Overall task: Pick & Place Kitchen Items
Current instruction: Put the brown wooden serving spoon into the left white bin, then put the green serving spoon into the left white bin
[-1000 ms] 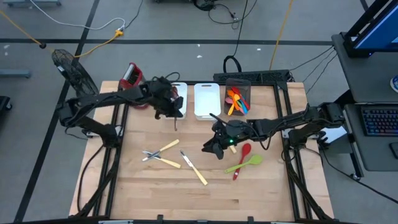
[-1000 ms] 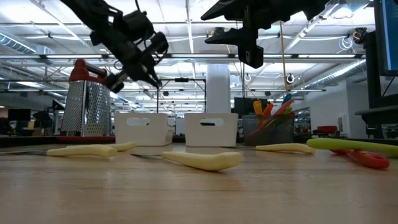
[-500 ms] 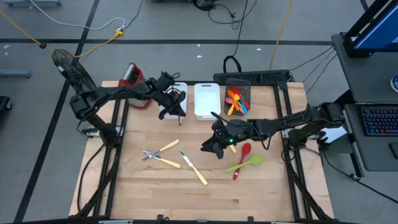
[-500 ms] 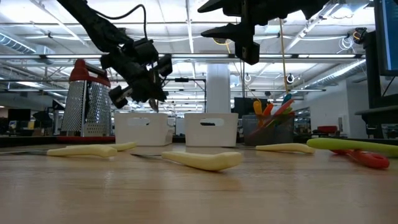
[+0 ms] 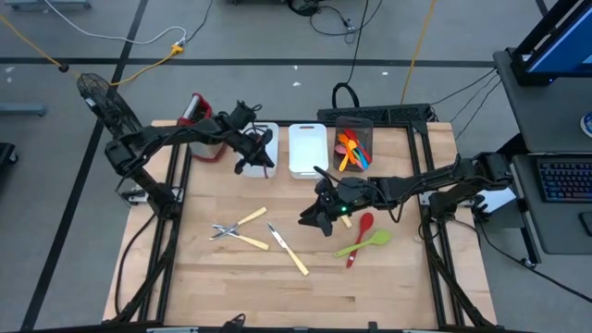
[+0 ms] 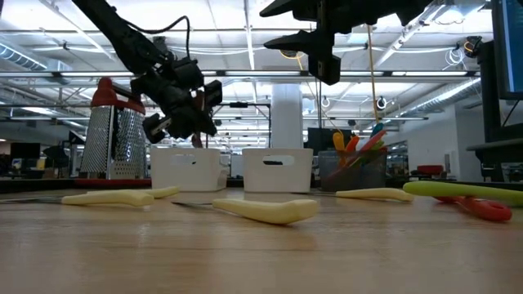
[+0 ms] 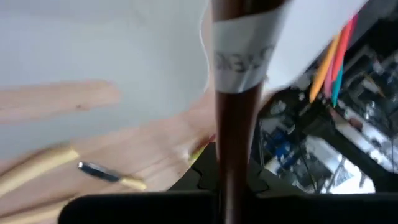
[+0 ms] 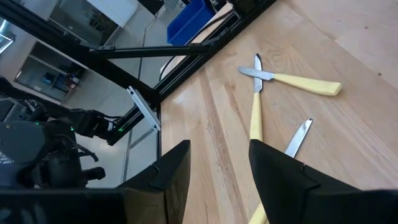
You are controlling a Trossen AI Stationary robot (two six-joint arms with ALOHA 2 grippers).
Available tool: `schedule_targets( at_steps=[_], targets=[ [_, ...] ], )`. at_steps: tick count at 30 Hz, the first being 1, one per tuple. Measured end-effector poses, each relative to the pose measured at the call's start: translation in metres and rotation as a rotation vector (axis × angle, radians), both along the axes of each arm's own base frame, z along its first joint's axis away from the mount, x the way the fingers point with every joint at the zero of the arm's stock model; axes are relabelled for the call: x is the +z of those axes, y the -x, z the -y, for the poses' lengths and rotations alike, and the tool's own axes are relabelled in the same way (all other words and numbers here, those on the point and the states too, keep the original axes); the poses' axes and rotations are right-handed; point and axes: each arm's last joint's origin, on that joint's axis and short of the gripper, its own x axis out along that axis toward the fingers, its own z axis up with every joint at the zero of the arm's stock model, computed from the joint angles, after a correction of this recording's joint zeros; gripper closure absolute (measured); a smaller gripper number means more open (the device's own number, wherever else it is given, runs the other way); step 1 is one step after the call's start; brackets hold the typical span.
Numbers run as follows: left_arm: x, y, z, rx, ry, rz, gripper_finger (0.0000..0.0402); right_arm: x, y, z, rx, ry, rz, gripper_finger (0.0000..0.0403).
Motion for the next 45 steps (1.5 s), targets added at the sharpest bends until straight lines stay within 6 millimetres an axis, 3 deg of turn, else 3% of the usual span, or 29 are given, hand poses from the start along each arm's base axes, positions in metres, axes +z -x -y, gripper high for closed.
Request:
schedule_targets(
  at_steps=[9,15,33,45],
  targets=[
    [0.002,0.000,0.002,-0.055,0.033,0.048,0.0382,0.001,0.000,0.000,0.000,-0.001,0.006,0.0248],
    [0.001,-0.001,0.002,-0.067,0.001,0.050,0.0396,0.001,0.000,0.000,-0.001,0.000,0.006,0.0248],
    [0.000,-0.001,-0.003,-0.015,-0.129,0.011,0.0257,0.001,0.000,0.000,-0.002,0.000,0.006,0.0248],
    [0.027,0.003,-0.004,0.043,-0.223,0.103,0.0234,0.001,0.000,-0.001,0.022,-0.009,0.005,0.0248]
  ],
)
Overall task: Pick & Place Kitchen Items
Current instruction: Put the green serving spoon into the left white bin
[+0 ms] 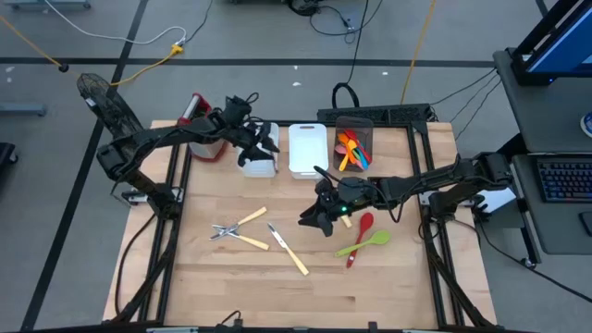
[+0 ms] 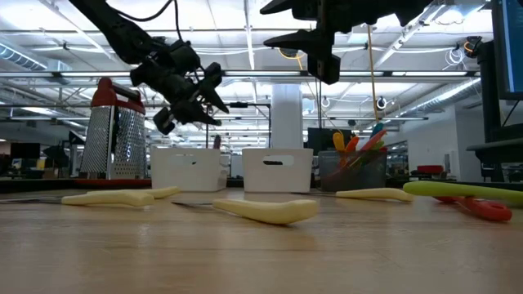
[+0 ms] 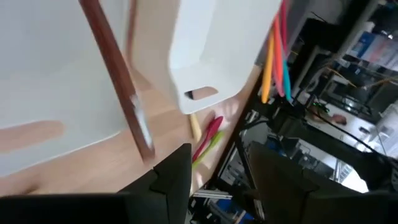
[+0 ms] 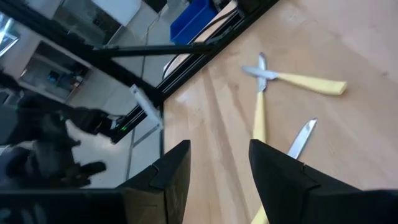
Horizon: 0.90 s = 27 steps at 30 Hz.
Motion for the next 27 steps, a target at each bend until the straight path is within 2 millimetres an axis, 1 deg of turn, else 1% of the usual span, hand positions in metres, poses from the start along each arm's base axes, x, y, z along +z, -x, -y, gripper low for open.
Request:
schedule_targets(
  at_steps=[5,7,11,16,20,23,27],
  targets=[
    [0.010,0.006,0.004,0.029,-0.030,-0.007,0.0234,0.000,0.000,-0.001,0.028,-0.010,-0.001,0.0248],
    [0.019,0.007,0.009,0.026,-0.057,0.014,0.0234,0.000,0.000,-0.001,0.031,-0.011,-0.001,0.0248],
    [0.039,0.007,0.024,0.012,-0.155,0.062,0.0234,0.000,0.001,-0.002,0.105,-0.023,-0.002,0.0248],
    [0.067,0.010,0.052,-0.047,-0.351,0.140,0.0234,-0.005,0.004,0.000,0.213,-0.070,-0.067,0.0248],
    [0.085,0.011,0.078,-0.159,-0.606,0.202,0.0234,-0.012,0.009,-0.002,0.331,-0.084,-0.127,0.0248],
    [0.095,0.013,0.100,-0.243,-0.746,0.246,0.0234,-0.023,0.014,-0.004,0.389,-0.068,-0.143,0.0248],
    [0.103,0.014,0.126,-0.267,-0.874,0.251,0.0234,-0.034,0.023,-0.008,0.424,-0.061,-0.172,0.0248]
  ],
)
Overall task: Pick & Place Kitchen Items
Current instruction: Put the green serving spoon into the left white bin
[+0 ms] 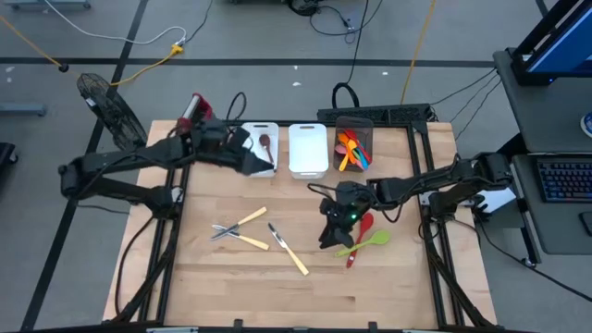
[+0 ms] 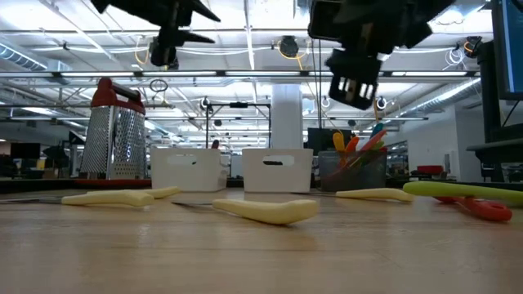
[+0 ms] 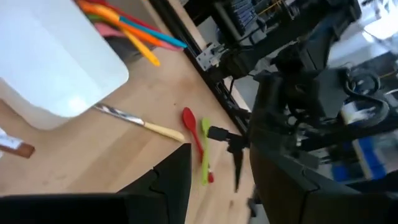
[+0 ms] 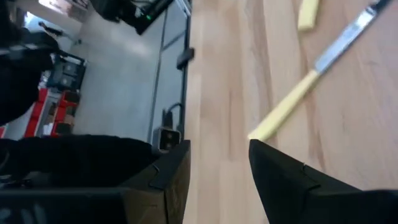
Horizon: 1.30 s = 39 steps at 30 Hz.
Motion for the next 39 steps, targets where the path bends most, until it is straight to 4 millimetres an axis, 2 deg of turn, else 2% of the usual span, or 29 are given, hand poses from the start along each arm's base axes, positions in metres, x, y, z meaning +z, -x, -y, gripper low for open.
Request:
schedule_targets(
  at_steps=[8,12,16,18,22,29,35,39],
  targets=[
    [0.000,-0.004,0.045,-0.042,-0.155,-0.024,0.0234,-0.006,0.029,-0.028,0.193,0.129,-0.001,0.0248],
    [0.001,-0.005,0.063,-0.029,-0.195,-0.026,0.0234,-0.015,0.054,-0.038,0.252,0.269,-0.178,0.0248],
    [0.001,-0.004,0.075,-0.027,-0.212,-0.022,0.0233,-0.025,0.081,-0.041,0.253,0.464,-0.398,0.0248],
    [0.001,-0.004,0.079,-0.023,-0.211,-0.021,0.0233,-0.027,0.090,-0.041,0.215,0.491,-0.498,0.0248],
    [0.000,-0.004,0.084,0.002,-0.203,-0.023,0.0233,-0.025,0.095,-0.041,0.040,0.406,-0.640,0.0248],
    [0.000,-0.004,0.084,0.022,-0.223,-0.026,0.0233,-0.024,0.098,-0.042,-0.386,0.099,-0.969,0.0248],
    [-0.002,-0.003,0.083,-0.024,-0.408,-0.057,0.0233,-0.022,0.095,-0.050,-0.472,0.015,-0.969,0.0248],
    [-0.004,-0.003,0.079,-0.045,-0.484,-0.087,0.0234,-0.020,0.092,-0.053,-0.618,-0.116,-1.027,0.0248]
  ],
)
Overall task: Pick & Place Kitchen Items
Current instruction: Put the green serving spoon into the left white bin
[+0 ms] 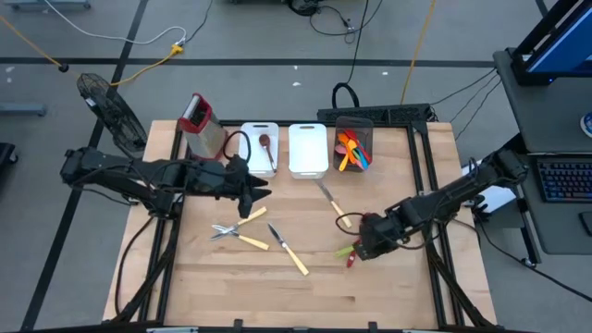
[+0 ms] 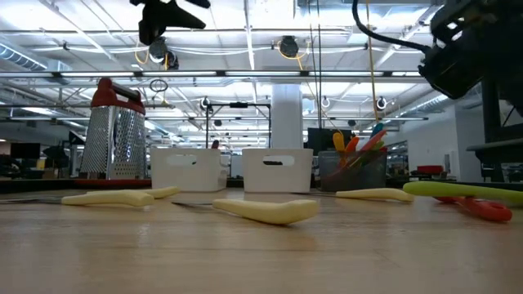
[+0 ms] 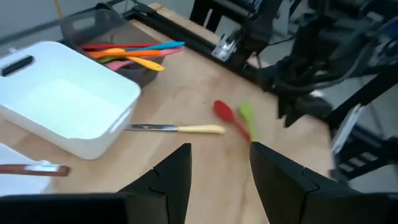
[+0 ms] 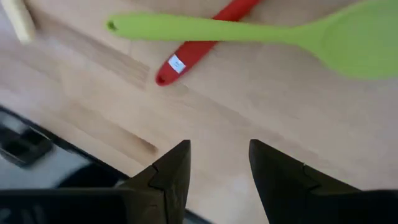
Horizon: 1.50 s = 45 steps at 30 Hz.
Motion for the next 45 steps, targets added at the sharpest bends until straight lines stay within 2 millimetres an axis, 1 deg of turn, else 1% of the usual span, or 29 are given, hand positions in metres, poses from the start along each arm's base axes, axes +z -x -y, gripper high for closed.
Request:
schedule_targets(
  at_steps=[7,9,11,14,17,21,28,34,39,43,45],
  targets=[
    [-0.010,0.008,-0.010,-0.015,-0.108,-0.149,0.0234,0.001,0.004,-0.016,-0.387,0.029,-0.023,0.0248],
    [-0.014,0.011,-0.013,-0.010,-0.127,-0.199,0.0233,0.001,0.006,-0.019,-0.481,0.034,-0.028,0.0248],
    [-0.014,0.011,-0.018,-0.009,-0.156,-0.214,0.0234,0.001,0.009,-0.021,-0.565,0.049,-0.021,0.0248],
    [-0.015,0.012,-0.026,-0.009,-0.212,-0.237,0.0234,0.001,0.007,-0.018,-0.606,0.075,0.002,0.0248],
    [-0.015,0.013,-0.038,0.028,-0.228,-0.254,0.0233,0.001,0.004,-0.012,-0.648,0.106,0.035,0.0248],
    [-0.017,0.017,-0.053,0.047,-0.206,-0.289,0.0234,0.000,0.004,-0.007,-0.672,0.135,0.029,0.0248],
    [-0.017,0.025,-0.069,0.043,-0.223,-0.324,0.0234,0.001,0.002,-0.010,-0.679,0.073,0.001,0.0248],
    [-0.016,0.032,-0.077,-0.053,-0.220,-0.315,0.0233,0.001,0.002,-0.009,-0.693,0.075,-0.002,0.0248],
    [-0.014,0.037,-0.083,-0.136,-0.178,-0.288,0.0233,0.006,-0.006,-0.013,-0.616,0.026,0.095,0.0248],
    [-0.013,0.040,-0.087,-0.158,-0.169,-0.273,0.0233,0.011,-0.014,-0.017,-0.471,0.027,0.234,0.0248],
    [-0.014,0.041,-0.088,-0.160,-0.168,-0.276,0.0234,0.015,-0.018,-0.018,-0.448,0.053,0.320,0.0248]
  ],
)
